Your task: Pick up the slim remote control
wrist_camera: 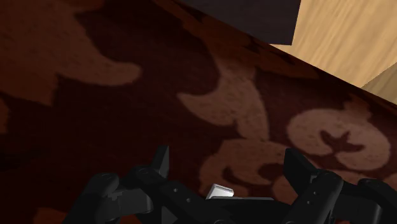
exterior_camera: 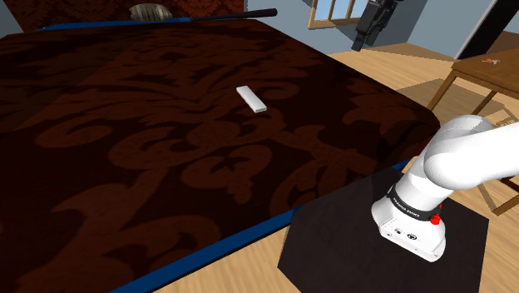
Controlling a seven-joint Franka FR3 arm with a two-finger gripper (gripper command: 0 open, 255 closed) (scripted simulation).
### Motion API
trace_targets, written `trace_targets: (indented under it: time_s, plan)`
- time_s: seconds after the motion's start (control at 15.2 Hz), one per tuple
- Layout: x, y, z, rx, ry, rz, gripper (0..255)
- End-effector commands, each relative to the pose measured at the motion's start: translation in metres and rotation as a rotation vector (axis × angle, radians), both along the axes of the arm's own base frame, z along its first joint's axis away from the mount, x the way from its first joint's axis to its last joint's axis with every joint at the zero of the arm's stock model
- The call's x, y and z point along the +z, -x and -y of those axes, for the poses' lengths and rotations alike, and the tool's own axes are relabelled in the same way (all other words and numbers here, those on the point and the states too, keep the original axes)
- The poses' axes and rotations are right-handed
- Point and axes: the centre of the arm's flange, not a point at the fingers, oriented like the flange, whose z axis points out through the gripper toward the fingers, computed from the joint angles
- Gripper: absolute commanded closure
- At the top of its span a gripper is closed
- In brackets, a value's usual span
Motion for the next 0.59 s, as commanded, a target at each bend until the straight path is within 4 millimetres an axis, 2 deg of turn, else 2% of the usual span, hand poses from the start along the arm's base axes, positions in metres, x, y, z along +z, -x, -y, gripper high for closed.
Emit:
trace_targets:
  time_s: [0.0,0.53]
  plan:
    - [0.000,0.000,0.000,0.000,0.000,0.000,0]
    - [-0.054,-0.093,-0.020,-0.041,0.015,-0.025,0]
